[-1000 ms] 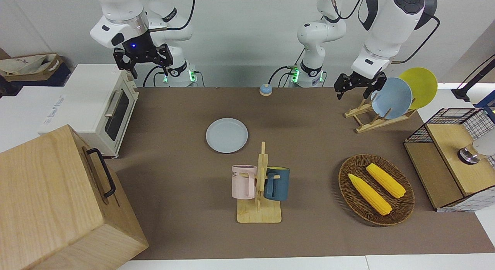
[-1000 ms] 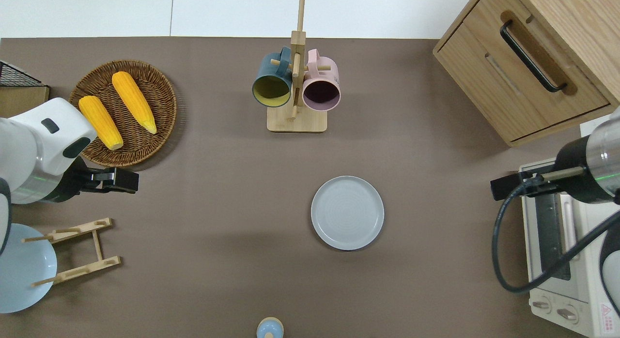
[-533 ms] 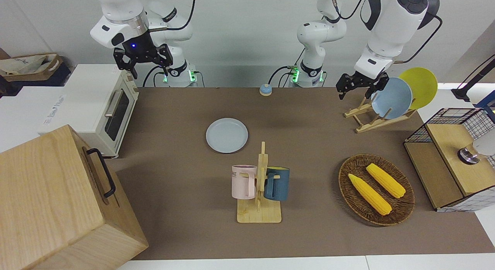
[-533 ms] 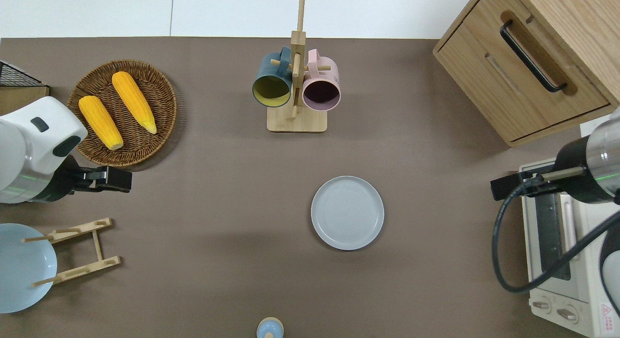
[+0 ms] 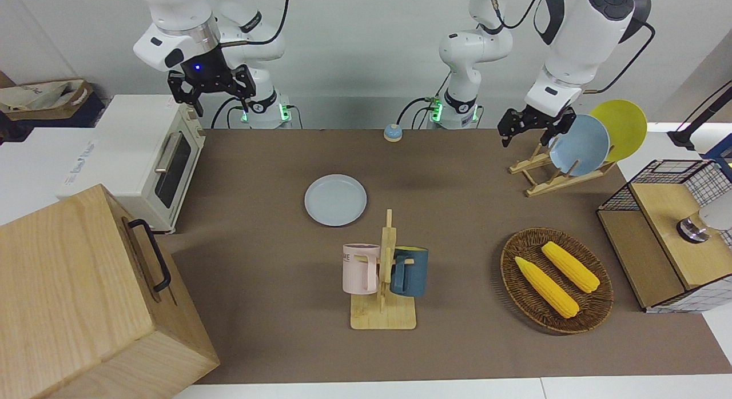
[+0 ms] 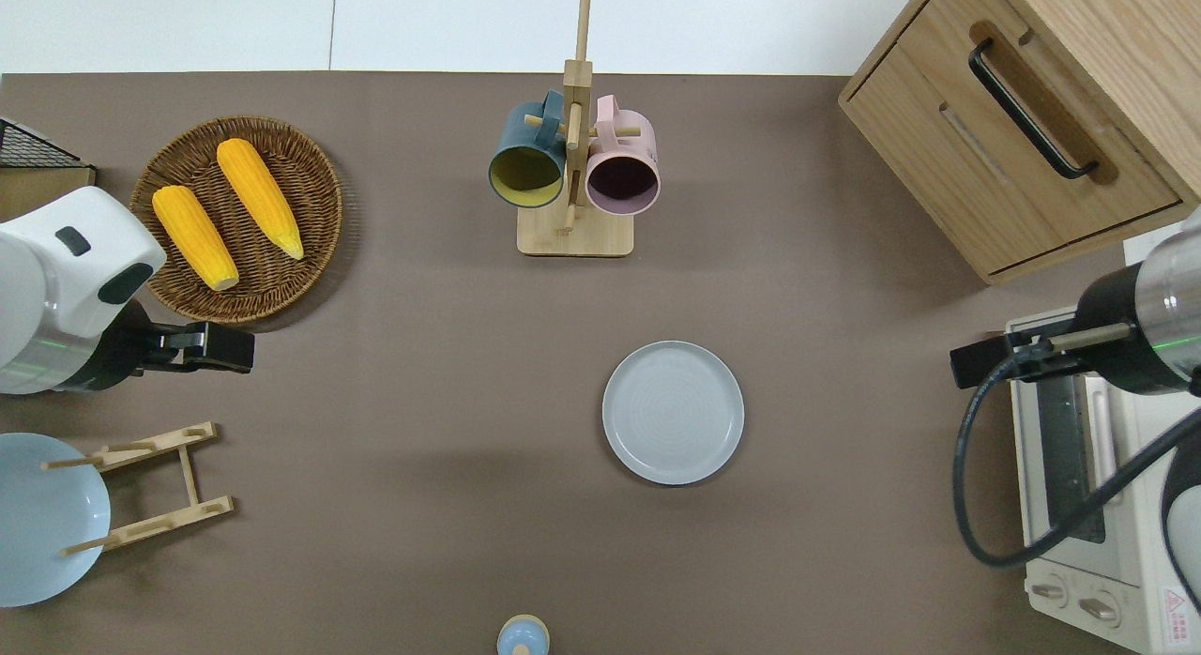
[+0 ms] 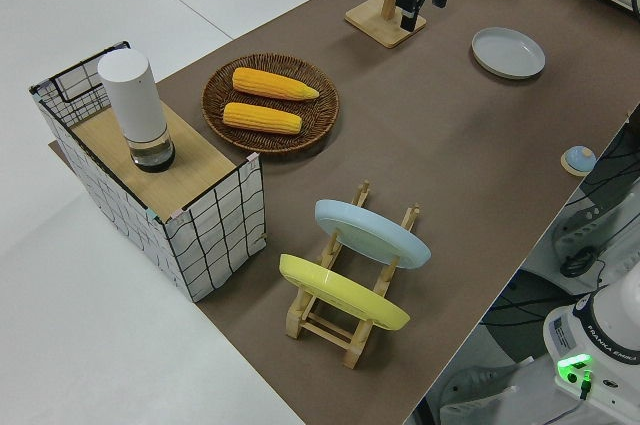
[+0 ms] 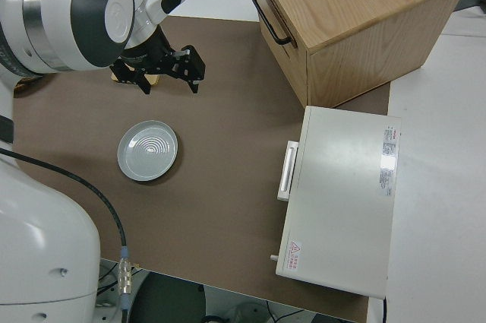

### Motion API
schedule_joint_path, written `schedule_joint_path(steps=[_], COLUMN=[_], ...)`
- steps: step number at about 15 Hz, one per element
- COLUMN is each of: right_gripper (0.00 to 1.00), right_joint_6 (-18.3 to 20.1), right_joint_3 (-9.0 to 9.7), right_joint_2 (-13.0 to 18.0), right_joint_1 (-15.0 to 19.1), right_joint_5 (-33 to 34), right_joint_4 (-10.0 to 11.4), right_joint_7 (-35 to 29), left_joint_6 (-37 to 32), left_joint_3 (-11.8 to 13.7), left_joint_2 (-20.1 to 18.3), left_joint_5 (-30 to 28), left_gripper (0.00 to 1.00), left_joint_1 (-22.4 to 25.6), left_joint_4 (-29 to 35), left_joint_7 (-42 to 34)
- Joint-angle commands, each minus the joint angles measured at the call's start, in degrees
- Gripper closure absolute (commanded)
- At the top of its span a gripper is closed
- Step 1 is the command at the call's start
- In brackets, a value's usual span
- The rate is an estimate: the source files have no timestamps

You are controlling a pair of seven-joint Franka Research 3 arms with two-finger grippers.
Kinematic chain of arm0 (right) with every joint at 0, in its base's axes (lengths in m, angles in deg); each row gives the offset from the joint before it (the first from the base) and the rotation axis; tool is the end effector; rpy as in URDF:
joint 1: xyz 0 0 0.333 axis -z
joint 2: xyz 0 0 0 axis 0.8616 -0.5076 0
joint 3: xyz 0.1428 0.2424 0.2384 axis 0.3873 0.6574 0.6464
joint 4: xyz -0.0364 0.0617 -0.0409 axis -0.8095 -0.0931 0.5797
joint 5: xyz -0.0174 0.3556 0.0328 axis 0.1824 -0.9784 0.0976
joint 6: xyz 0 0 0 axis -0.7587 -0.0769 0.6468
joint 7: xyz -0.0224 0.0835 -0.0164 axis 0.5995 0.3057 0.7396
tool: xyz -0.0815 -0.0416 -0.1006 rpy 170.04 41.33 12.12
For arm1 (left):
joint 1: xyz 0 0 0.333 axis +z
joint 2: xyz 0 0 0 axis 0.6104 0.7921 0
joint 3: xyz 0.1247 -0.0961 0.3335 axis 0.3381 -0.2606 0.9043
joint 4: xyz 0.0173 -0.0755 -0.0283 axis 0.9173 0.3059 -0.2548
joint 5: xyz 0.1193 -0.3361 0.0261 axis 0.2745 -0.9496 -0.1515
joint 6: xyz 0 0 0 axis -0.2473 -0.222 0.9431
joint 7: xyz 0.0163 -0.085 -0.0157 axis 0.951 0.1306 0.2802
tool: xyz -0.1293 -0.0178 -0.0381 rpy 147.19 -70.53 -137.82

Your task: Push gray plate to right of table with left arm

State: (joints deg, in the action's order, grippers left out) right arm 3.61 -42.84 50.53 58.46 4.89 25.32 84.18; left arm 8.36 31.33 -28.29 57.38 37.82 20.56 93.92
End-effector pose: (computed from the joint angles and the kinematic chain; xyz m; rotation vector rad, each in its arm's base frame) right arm 0.4877 0.0660 0.6797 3.1273 0.1835 -0.1162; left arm 0.4964 -0.0465 0.6121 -3.1362 0.0291 0.0788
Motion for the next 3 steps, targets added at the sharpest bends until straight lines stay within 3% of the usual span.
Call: schedule_joint_path(steps=[1,3], right_gripper=[0.017,0.017], right_joint_6=[0.9,0.9], right_joint_3=[0.87,0.96], right_joint_2=[0.2,0.2], right_joint_1=[1.1,1.1], right_joint_5=[-0.3,-0.3], right_joint_4=[-0.5,-0.5], right_joint_7=[-0.7,-0.7], left_joint_6=[-0.4,-0.4], left_joint_3=[1.0,1.0], left_joint_2=[0.5,0.4], left_joint_5=[-0.2,-0.2], left_gripper=[0.0,0.0], left_joint_1=[-0.8,-0.8], left_joint_4=[-1.0,-1.0], left_joint_7=[-0.5,-0.5])
